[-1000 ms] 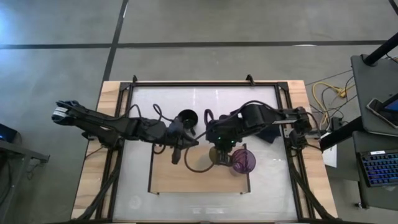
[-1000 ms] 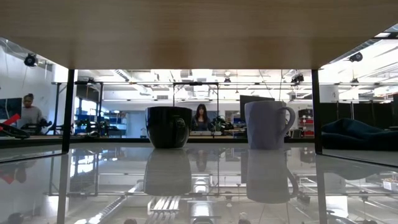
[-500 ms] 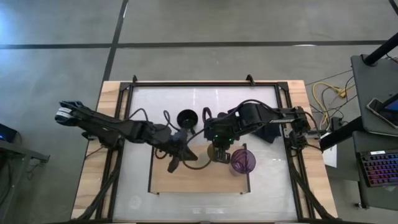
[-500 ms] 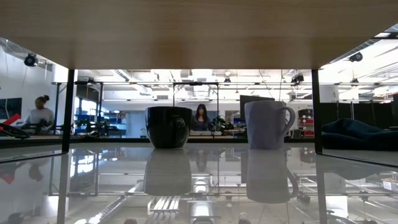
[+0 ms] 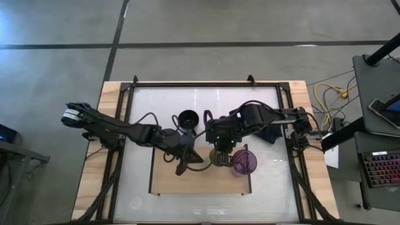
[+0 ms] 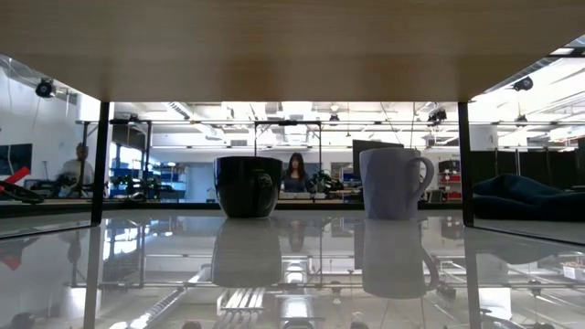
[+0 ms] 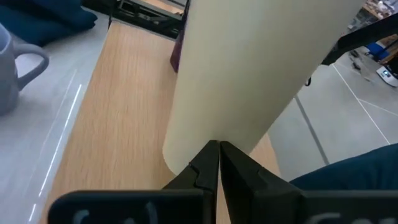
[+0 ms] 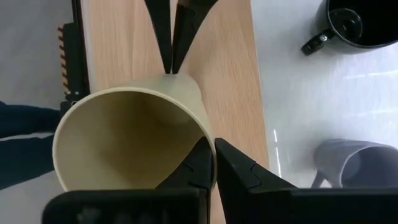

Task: Stack small to large cups/mugs on shelf
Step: Put the brown mug on the shelf, then move the gray mug to the middle top of the table

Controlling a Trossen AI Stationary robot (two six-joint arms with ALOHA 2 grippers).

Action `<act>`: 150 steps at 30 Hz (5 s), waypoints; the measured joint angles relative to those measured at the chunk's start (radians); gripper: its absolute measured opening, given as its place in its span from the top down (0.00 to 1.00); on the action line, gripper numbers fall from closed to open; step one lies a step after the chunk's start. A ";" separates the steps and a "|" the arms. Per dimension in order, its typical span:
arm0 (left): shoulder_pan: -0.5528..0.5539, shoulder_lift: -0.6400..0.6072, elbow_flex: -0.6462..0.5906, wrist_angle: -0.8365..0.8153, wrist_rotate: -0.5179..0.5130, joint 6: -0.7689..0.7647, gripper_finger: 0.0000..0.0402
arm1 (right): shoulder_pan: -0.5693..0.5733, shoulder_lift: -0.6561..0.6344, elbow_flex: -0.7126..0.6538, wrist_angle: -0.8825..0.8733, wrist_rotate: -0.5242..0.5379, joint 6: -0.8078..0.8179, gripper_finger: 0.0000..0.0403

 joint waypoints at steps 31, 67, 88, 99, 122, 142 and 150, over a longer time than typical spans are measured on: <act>0.000 0.007 0.000 0.032 -0.007 -0.025 1.00 | 0.020 0.000 0.000 0.005 -0.064 0.017 0.79; -0.007 0.071 -0.001 0.175 0.008 -0.051 1.00 | 0.020 -0.124 0.021 0.007 0.030 0.079 0.80; -0.006 0.068 -0.006 0.127 0.001 -0.042 1.00 | 0.020 -0.125 0.021 -0.037 0.195 0.070 0.81; 0.042 -0.131 -0.006 -0.029 -0.028 0.027 1.00 | -0.066 -0.155 0.019 -0.033 0.180 0.035 0.80; 0.454 -0.250 -0.015 -0.329 0.158 0.164 1.00 | -0.627 -0.165 -0.344 -0.034 0.000 -0.220 0.74; 0.783 -0.249 -0.015 -0.341 0.510 0.392 1.00 | -0.674 -0.165 -0.784 0.243 -0.135 -0.096 0.66; 0.832 -0.218 -0.016 -0.355 0.528 0.425 1.00 | -0.674 -0.165 -0.879 0.312 -0.134 -0.085 0.68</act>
